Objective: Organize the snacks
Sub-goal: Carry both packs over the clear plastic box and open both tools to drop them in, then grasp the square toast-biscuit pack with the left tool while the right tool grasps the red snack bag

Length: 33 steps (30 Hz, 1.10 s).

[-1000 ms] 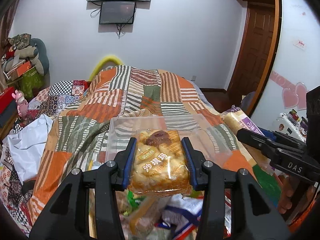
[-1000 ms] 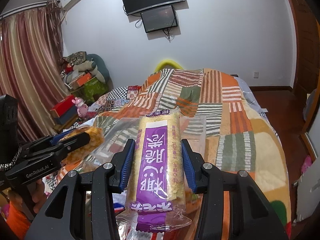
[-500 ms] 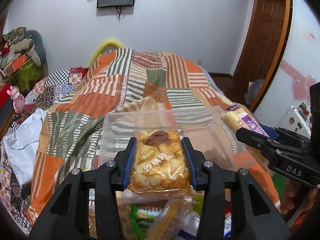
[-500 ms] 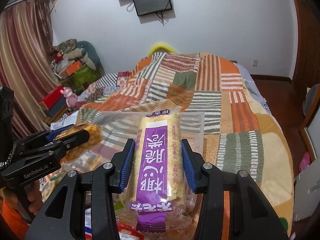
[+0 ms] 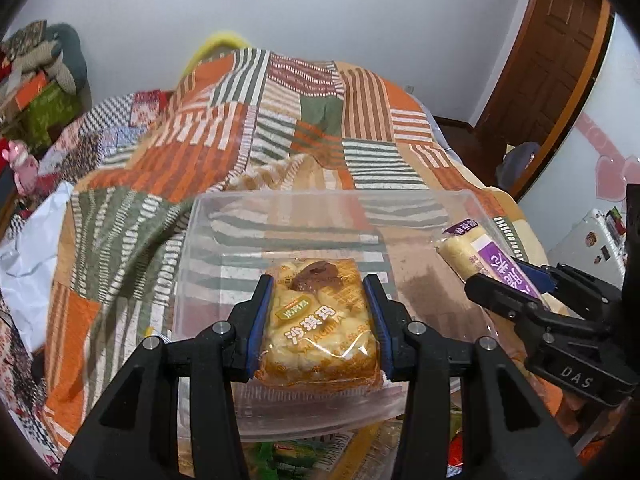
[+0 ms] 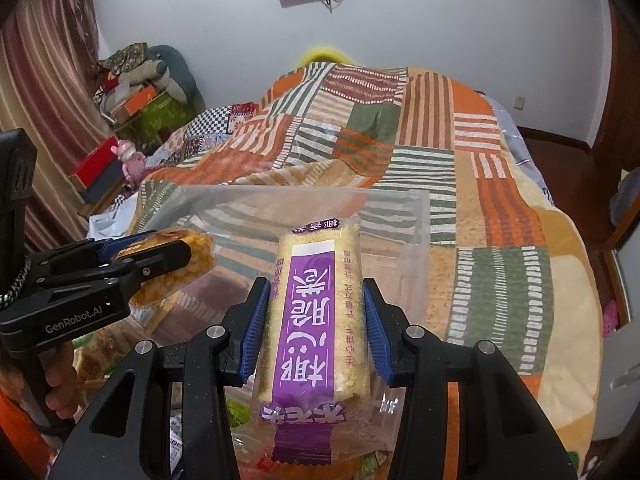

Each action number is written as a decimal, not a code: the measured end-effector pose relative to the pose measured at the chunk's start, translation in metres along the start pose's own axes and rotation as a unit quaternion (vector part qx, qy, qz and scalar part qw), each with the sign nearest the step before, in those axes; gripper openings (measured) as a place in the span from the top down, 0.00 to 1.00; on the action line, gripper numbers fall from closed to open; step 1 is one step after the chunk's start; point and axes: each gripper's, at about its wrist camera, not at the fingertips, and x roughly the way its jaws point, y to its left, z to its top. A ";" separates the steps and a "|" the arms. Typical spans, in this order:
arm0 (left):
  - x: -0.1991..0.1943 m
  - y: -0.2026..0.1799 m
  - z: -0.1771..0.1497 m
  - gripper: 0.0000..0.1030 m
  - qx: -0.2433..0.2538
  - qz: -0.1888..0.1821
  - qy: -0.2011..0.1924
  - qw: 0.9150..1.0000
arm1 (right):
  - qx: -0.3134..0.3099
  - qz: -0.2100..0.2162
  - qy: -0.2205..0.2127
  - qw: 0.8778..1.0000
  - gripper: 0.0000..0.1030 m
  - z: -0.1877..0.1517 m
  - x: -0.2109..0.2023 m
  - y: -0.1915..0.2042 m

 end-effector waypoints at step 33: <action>-0.126 0.019 -0.051 0.44 0.025 0.044 -0.081 0.995 | -0.017 -0.017 -0.073 0.997 0.48 -0.030 -0.088 0.029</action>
